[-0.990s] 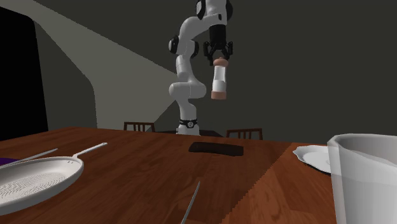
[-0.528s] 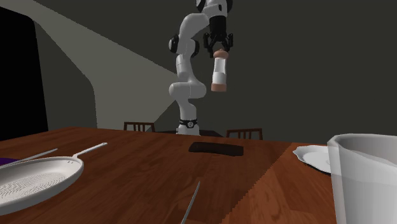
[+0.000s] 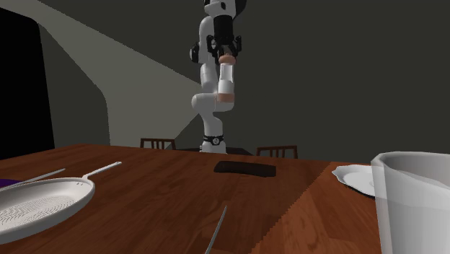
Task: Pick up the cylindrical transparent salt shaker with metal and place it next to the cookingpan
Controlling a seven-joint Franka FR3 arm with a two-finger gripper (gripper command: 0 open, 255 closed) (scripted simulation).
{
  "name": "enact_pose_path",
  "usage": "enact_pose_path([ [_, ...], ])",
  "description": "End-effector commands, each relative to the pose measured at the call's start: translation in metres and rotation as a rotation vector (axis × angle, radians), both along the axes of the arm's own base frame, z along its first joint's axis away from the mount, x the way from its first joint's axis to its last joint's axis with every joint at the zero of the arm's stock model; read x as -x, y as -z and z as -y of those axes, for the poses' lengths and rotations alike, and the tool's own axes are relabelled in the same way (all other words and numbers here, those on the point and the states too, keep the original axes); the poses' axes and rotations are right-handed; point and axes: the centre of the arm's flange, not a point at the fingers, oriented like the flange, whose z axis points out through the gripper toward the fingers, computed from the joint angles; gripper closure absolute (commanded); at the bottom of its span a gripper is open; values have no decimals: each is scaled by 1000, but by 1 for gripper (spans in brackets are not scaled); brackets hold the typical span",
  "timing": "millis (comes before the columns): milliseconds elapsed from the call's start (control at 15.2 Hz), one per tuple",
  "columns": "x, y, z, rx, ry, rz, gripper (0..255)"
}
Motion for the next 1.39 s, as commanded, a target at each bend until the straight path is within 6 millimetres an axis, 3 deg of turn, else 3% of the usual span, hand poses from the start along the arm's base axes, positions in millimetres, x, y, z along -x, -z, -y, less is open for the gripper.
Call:
enact_pose_path([
  [0,6,1,23,0,-2,0,255],
  [1320,65,0,280,0,-2,0,255],
])
